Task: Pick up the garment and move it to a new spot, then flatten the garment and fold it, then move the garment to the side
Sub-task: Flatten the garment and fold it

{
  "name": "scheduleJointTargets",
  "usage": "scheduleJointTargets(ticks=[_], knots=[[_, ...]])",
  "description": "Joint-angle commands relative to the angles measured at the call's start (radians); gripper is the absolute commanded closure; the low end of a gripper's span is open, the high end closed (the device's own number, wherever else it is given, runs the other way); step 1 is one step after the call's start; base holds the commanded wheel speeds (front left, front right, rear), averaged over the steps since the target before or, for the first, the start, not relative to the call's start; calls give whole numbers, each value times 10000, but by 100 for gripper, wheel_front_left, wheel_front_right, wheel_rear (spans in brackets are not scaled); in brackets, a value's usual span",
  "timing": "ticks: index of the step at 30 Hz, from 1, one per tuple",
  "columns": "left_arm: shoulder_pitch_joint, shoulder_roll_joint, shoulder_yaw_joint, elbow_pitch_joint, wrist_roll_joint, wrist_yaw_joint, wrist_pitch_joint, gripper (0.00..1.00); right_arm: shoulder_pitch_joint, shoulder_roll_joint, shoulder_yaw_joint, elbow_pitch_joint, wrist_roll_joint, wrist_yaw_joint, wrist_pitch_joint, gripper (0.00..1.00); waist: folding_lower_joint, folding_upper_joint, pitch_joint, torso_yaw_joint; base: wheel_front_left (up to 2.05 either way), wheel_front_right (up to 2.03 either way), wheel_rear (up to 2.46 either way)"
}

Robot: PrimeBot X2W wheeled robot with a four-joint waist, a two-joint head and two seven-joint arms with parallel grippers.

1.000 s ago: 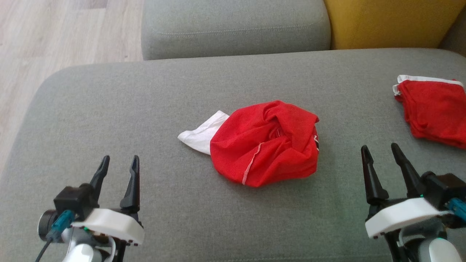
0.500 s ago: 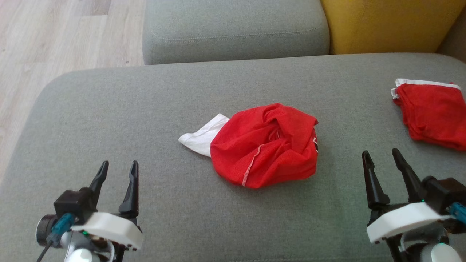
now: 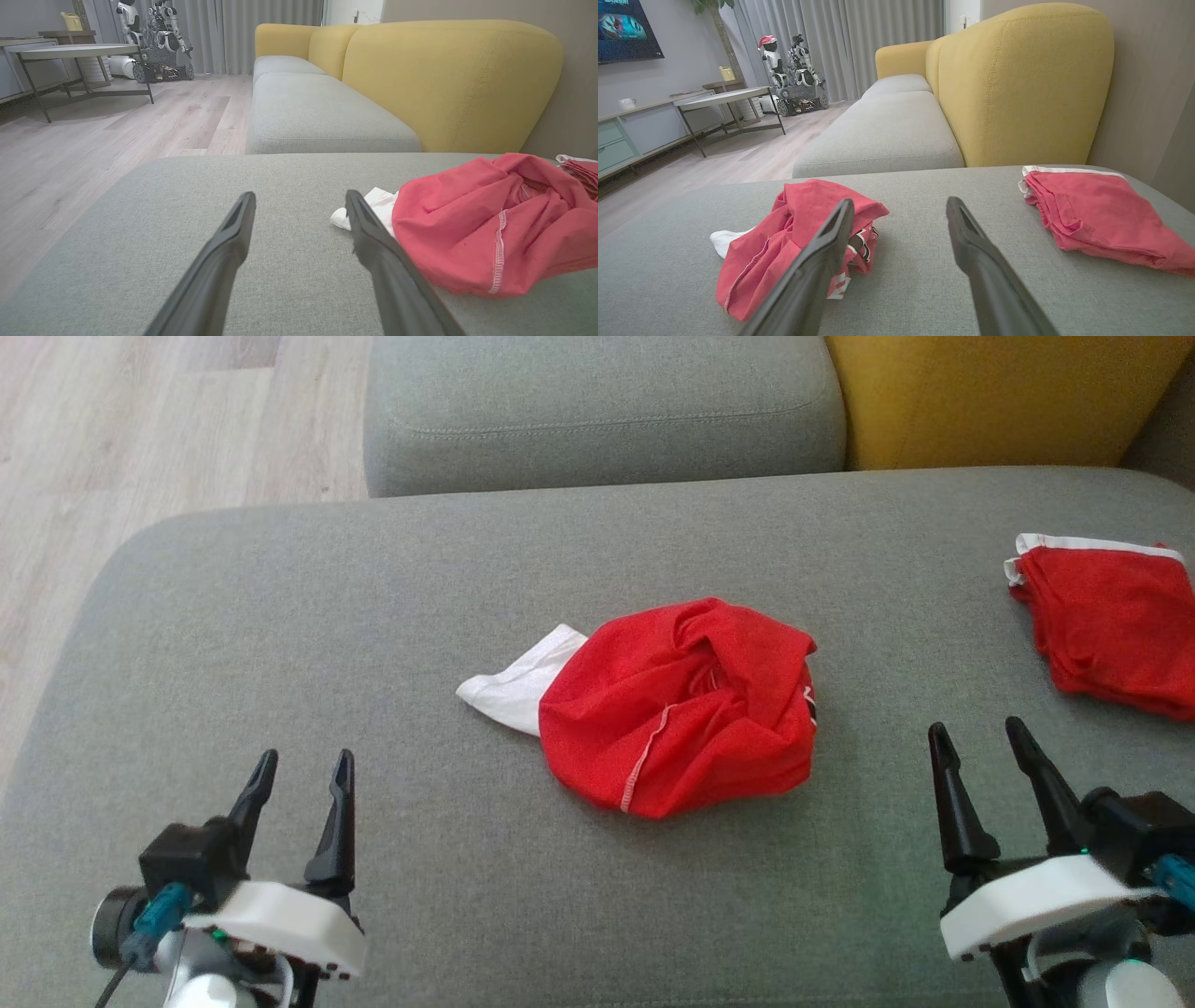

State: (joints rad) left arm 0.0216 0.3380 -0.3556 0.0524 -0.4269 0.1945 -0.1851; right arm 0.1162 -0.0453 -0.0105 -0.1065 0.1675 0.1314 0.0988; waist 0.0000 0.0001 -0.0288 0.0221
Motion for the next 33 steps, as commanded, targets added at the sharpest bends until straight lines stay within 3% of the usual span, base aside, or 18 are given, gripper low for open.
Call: scheduleJointTargets(ticks=[1, 15, 23, 33], knots=[[-497, 257, 338, -353, -98, 48, -26, 0, -355, -50, 206, -374, 72, -7, -35, 0, 0, -1, 4, 1, 0, 0, 0], [-929, 262, 157, -299, -134, -78, 45, 0, -499, -49, 229, -388, 176, -7, -74, 0, 0, -1, 318, -23, 0, 0, 0], [-2869, 17, -488, 367, -121, -829, 920, 0, -1162, -49, 503, -518, 188, -7, -224, 0, 0, -1, 1555, -341, 0, 0, 0], [-4910, -321, -913, 3284, -516, -1753, 2091, 0, -1871, -49, 851, -106, 401, -7, -590, 0, 0, -1, 2570, -1203, 0, 0, 0]])
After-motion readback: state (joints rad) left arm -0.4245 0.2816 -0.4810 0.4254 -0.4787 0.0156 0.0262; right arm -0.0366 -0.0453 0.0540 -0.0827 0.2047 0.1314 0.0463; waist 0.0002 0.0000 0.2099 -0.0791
